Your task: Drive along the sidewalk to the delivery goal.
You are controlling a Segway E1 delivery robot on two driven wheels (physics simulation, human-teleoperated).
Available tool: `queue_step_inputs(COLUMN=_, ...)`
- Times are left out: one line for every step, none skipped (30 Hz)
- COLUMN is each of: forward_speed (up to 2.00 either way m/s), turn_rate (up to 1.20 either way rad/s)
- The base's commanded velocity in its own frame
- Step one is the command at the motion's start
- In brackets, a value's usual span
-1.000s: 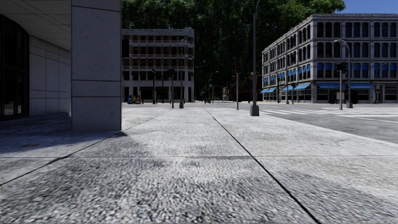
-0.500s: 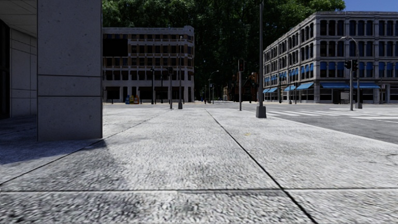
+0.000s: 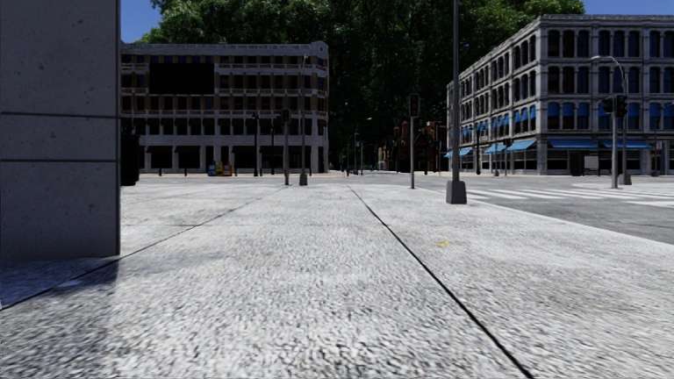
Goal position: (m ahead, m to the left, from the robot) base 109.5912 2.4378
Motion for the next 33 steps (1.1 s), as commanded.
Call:
queue_step_inputs(forward_speed=2.00, turn_rate=0.00)
queue_step_inputs(forward_speed=2.00, turn_rate=0.00)
queue_step_inputs(forward_speed=2.00, turn_rate=0.00)
queue_step_inputs(forward_speed=2.00, turn_rate=0.00)
queue_step_inputs(forward_speed=2.00, turn_rate=0.00)
queue_step_inputs(forward_speed=2.00, turn_rate=0.00)
queue_step_inputs(forward_speed=2.00, turn_rate=0.00)
queue_step_inputs(forward_speed=2.00, turn_rate=0.00)
queue_step_inputs(forward_speed=2.00, turn_rate=0.00)
queue_step_inputs(forward_speed=2.00, turn_rate=0.00)
queue_step_inputs(forward_speed=2.00, turn_rate=0.00)
queue_step_inputs(forward_speed=2.00, turn_rate=0.00)
queue_step_inputs(forward_speed=2.00, turn_rate=0.00)
queue_step_inputs(forward_speed=2.00, turn_rate=0.00)
queue_step_inputs(forward_speed=2.00, turn_rate=0.00)
queue_step_inputs(forward_speed=2.00, turn_rate=0.00)
queue_step_inputs(forward_speed=2.00, turn_rate=0.00)
queue_step_inputs(forward_speed=2.00, turn_rate=0.00)
queue_step_inputs(forward_speed=2.00, turn_rate=0.00)
queue_step_inputs(forward_speed=2.00, turn_rate=0.00)
queue_step_inputs(forward_speed=2.00, turn_rate=0.00)
queue_step_inputs(forward_speed=2.00, turn_rate=0.00)
queue_step_inputs(forward_speed=2.00, turn_rate=0.00)
queue_step_inputs(forward_speed=2.00, turn_rate=0.00)
queue_step_inputs(forward_speed=2.00, turn_rate=0.00)
queue_step_inputs(forward_speed=2.00, turn_rate=0.00)
queue_step_inputs(forward_speed=2.00, turn_rate=0.00)
queue_step_inputs(forward_speed=2.00, turn_rate=0.00)
queue_step_inputs(forward_speed=2.00, turn_rate=0.00)
queue_step_inputs(forward_speed=2.00, turn_rate=0.00)
queue_step_inputs(forward_speed=2.00, turn_rate=0.00)
queue_step_inputs(forward_speed=2.00, turn_rate=0.00)
queue_step_inputs(forward_speed=2.00, turn_rate=0.00)
